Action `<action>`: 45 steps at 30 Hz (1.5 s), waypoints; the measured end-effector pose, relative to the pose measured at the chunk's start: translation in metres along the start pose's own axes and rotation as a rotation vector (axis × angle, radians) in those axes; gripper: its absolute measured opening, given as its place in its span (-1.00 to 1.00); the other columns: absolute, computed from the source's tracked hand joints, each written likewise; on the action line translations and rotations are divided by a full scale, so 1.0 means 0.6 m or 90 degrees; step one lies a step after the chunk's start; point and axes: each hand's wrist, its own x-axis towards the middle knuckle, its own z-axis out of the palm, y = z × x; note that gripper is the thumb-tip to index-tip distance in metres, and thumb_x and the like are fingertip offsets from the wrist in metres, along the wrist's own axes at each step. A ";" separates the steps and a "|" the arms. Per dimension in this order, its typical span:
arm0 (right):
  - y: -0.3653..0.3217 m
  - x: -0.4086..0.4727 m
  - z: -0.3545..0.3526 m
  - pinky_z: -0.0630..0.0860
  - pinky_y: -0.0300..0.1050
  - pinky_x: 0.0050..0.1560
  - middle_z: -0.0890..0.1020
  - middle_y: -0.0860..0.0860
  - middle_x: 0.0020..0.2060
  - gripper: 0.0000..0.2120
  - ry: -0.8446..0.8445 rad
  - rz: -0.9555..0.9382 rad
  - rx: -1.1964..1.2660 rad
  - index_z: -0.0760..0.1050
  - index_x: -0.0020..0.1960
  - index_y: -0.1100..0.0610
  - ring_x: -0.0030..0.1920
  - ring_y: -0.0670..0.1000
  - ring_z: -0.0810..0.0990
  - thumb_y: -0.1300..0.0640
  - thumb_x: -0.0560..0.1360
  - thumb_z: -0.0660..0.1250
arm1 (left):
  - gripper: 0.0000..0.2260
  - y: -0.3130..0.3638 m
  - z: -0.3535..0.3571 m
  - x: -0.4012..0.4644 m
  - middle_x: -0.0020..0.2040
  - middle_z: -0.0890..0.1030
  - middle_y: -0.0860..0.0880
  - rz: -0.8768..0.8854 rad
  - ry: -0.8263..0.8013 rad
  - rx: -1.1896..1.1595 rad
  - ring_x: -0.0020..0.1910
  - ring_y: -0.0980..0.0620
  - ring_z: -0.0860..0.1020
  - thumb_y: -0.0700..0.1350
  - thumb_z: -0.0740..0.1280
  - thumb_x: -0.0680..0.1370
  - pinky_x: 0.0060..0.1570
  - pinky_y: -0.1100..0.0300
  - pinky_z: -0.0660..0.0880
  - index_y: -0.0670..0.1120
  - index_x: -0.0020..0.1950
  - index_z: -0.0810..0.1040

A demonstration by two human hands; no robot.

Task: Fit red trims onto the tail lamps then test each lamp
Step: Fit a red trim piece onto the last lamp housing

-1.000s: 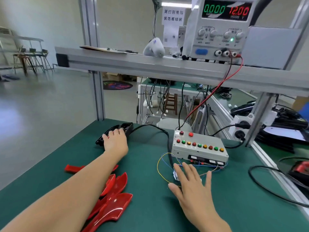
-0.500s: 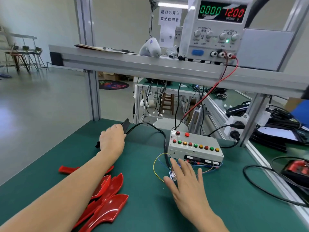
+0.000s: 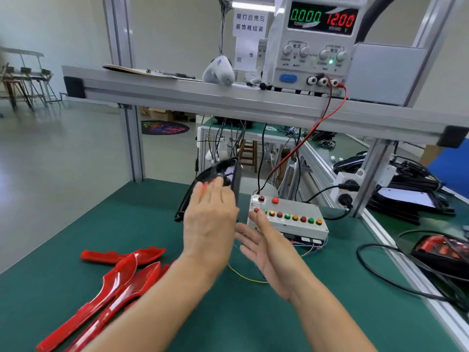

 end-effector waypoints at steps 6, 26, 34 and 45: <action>-0.020 -0.020 -0.036 0.52 -0.11 0.23 0.65 0.09 0.17 -0.54 0.008 0.021 0.125 0.53 0.30 0.15 0.20 0.01 0.61 -0.09 0.51 0.25 | -0.70 0.103 0.015 -0.072 0.03 0.67 -0.17 0.078 0.032 -0.056 0.06 -0.07 0.64 -0.27 0.17 0.40 0.18 -0.10 0.50 -0.24 -0.03 0.66; 0.051 -0.137 -0.228 0.59 0.29 0.00 0.64 0.28 0.11 -0.68 0.195 0.016 0.366 0.68 -0.01 0.28 -0.07 0.24 0.67 0.09 0.42 0.30 | -0.22 0.121 0.126 -0.111 0.55 -0.13 0.16 0.042 -0.309 -0.340 0.51 0.13 -0.21 0.07 0.32 0.46 0.42 0.12 -0.36 0.04 0.56 -0.06; 0.048 -0.148 -0.244 0.61 0.27 -0.08 0.64 0.29 0.10 -0.62 0.134 0.013 0.329 0.63 0.11 0.30 -0.03 0.25 0.68 0.06 0.46 0.27 | -0.13 0.139 0.164 -0.037 0.55 0.07 0.05 0.301 -0.340 -0.165 0.53 -0.02 -0.22 -0.03 0.37 0.36 0.39 -0.20 -0.39 0.02 0.55 -0.07; 0.051 -0.162 -0.293 0.64 -0.13 -0.23 0.71 0.12 -0.03 -0.73 0.282 0.009 0.212 0.72 -0.05 0.15 -0.17 0.00 0.71 0.08 0.37 0.34 | -0.63 0.058 0.165 -0.031 -0.08 0.61 0.06 0.293 -0.208 -0.057 0.02 -0.01 0.51 0.26 0.35 0.41 0.08 0.11 0.12 0.04 0.04 0.62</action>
